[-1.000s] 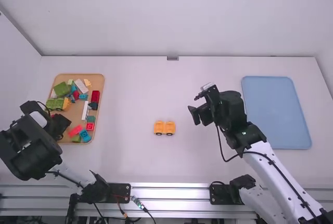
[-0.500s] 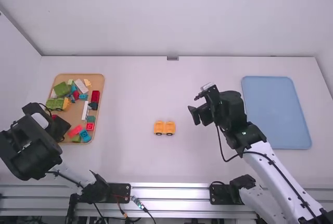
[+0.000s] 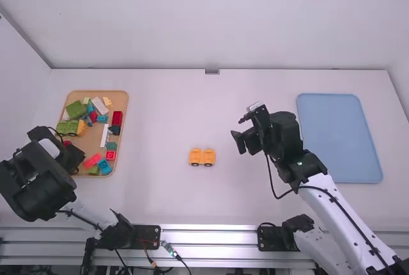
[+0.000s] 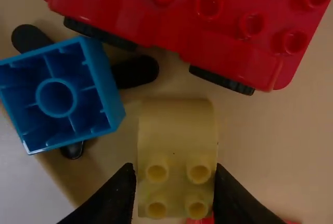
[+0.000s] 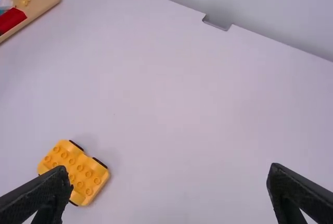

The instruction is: Assemble lego blocks to make yellow taxi

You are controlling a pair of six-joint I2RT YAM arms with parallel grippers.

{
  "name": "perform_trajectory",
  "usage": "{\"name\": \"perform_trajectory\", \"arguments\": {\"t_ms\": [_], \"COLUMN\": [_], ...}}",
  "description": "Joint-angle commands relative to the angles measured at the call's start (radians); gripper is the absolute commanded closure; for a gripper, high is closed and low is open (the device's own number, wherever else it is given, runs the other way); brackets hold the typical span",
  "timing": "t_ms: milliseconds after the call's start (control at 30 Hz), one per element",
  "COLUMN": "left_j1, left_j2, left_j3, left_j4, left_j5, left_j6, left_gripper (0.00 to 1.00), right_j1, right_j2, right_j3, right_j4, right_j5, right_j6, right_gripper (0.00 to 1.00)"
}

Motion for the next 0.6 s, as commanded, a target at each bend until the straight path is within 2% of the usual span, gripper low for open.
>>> {"name": "perform_trajectory", "arguments": {"t_ms": [0,267,567], "left_j1": [-0.005,-0.005,-0.068], "left_j2": [0.010,0.010,0.002], "left_j3": [-0.016,-0.002,0.114], "left_j4": [-0.003,-0.023,-0.166], "left_j5": [-0.012,-0.011,-0.004], "left_j6": [-0.004,-0.014,-0.057], "left_gripper": [0.67,0.93,0.98], "right_j1": [0.003,0.003,0.003], "right_j2": [0.001,0.001,0.000], "right_j3": [0.028,0.028,0.028], "right_j4": [-0.001,-0.001,0.001], "right_j5": [-0.001,-0.001,-0.001], "right_j6": [0.003,0.002,0.002], "right_gripper": [0.01,0.01,0.01]}}
